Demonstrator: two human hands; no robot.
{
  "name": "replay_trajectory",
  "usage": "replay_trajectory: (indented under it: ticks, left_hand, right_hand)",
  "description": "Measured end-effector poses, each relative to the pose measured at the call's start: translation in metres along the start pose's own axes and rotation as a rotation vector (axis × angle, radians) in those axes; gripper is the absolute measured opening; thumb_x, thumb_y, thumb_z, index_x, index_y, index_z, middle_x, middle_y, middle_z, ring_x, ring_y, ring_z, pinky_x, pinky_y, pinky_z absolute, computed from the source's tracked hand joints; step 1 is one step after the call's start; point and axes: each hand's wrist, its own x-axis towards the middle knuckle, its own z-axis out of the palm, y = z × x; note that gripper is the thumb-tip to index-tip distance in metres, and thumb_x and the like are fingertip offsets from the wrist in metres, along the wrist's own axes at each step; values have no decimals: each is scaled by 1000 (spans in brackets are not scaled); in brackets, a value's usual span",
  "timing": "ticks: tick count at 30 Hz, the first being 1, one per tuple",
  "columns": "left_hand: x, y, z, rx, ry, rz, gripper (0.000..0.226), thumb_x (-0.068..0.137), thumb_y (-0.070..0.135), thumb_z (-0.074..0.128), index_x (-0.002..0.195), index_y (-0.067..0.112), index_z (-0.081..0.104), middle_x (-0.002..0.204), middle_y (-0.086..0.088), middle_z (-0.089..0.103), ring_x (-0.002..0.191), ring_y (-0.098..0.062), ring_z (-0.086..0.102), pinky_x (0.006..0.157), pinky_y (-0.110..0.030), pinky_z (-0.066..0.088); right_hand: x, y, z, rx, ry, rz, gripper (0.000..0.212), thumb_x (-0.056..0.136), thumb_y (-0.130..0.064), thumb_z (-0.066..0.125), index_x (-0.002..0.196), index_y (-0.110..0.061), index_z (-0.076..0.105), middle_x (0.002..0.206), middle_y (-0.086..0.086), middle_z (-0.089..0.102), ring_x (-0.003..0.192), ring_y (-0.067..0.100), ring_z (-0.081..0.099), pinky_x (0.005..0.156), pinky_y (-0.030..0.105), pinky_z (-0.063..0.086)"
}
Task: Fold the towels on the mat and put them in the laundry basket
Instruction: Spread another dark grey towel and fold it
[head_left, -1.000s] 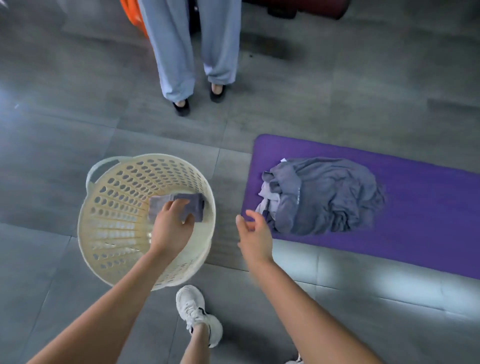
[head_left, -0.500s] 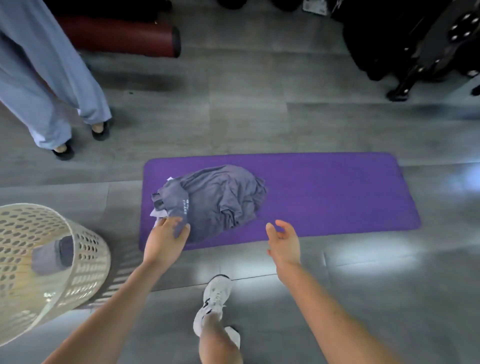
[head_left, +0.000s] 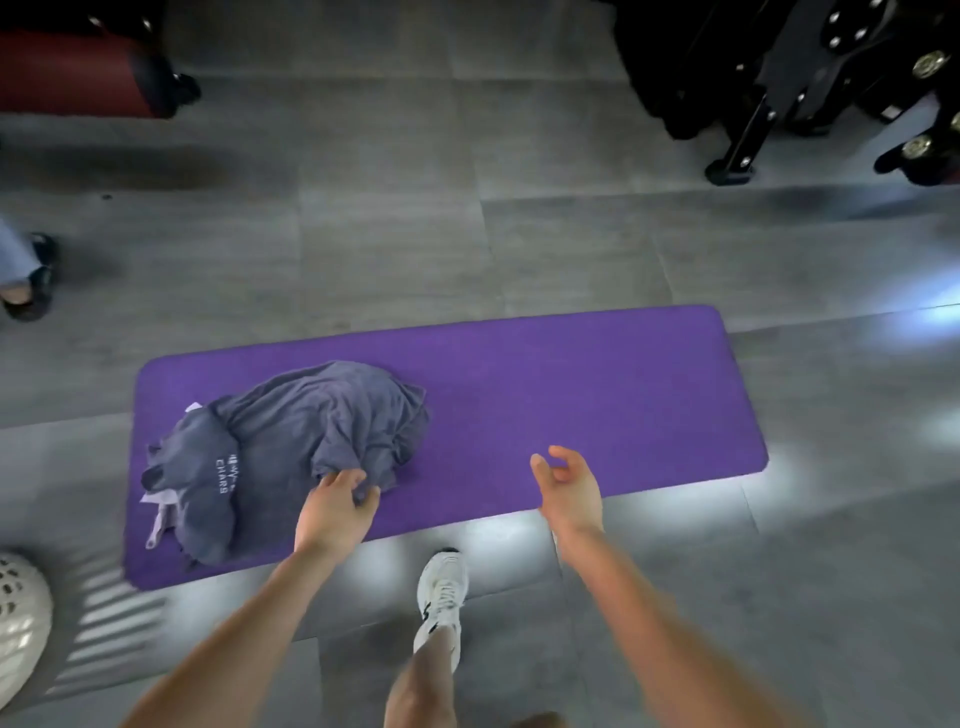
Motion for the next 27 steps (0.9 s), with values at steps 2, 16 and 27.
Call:
replay_trajectory:
  ticks: [2,16,27]
  left_hand:
    - [19,24,30,15,-26,-8,35,89,27,58,120,10,59,120,-13,59,110,-31,54,91,-36,42]
    - [201,26,301,192,209,33,39,89,24,58,125,8,56,118,-15,57,109,-35,49,85,-44,46]
    - [360,-171,390,508,697,-191,35,74,18,70,102,1,61,108,-26,56,96,-45,50,81,-53,39]
  right_hand:
    - [38,6,-15,-24,6,9,31,89,-35,61,116,-22,56,78,-14,53,86,20,58,88,45,50]
    - [333,157,46,-407,-285,-189,39,92,-38,56,127,-22,52,90,-9,59,85,12,54,76,27,41]
    - [469,285,284,-618,-535,-822,36,90,-41,57,124,-28,56,111,-8,60,102,12,55,84,30,44]
